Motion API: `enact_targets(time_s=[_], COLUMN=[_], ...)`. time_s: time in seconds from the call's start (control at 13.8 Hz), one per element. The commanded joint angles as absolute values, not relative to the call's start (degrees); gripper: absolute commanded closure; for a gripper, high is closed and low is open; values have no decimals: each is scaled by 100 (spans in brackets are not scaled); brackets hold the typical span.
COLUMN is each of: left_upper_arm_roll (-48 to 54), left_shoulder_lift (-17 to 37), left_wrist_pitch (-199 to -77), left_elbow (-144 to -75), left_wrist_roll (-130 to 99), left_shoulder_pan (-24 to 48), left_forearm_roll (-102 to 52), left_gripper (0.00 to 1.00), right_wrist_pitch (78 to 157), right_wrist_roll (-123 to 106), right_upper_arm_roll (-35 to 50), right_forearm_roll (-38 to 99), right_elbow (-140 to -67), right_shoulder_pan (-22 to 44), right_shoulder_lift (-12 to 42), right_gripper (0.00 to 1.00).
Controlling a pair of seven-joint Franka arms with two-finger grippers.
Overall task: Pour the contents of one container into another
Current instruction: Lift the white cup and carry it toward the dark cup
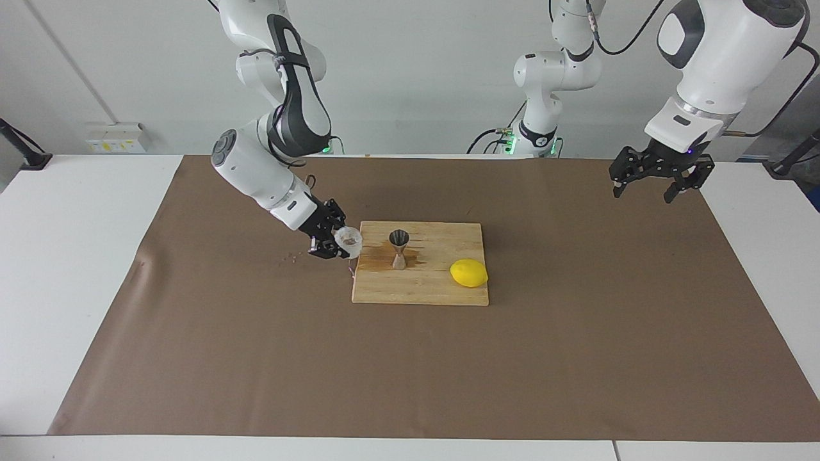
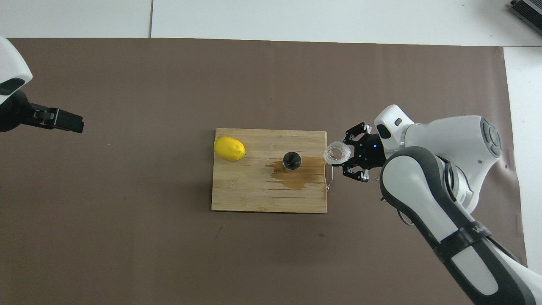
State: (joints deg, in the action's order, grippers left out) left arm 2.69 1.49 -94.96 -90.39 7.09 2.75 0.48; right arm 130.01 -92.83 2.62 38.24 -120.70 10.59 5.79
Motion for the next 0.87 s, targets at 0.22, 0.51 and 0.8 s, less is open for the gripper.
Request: enact_targets(time_s=[0.22, 0.51, 0.8], left_upper_arm_roll=[290, 290, 290], left_shoulder_lift=[0, 0, 0], left_wrist_pitch=[-9536, -9536, -9536], left_elbow=[-9185, -9185, -9185], left_wrist_roll=[668, 668, 668], left_shoulder_pan=[237, 229, 237], left_forearm_roll=[-9, -9, -9], left_gripper=[0, 0, 0], right_wrist_pitch=[13052, 13034, 12999], right_wrist_roll=[-8508, -8272, -7428], right_upper_arm_roll=[264, 272, 290], right_forearm_roll=[3025, 2366, 1556], right_elbow=[-11751, -11725, -11540], right_shoulder_pan=[1371, 1633, 1915], right_shoulder_lift=[624, 606, 633], right_gripper=[77, 77, 77])
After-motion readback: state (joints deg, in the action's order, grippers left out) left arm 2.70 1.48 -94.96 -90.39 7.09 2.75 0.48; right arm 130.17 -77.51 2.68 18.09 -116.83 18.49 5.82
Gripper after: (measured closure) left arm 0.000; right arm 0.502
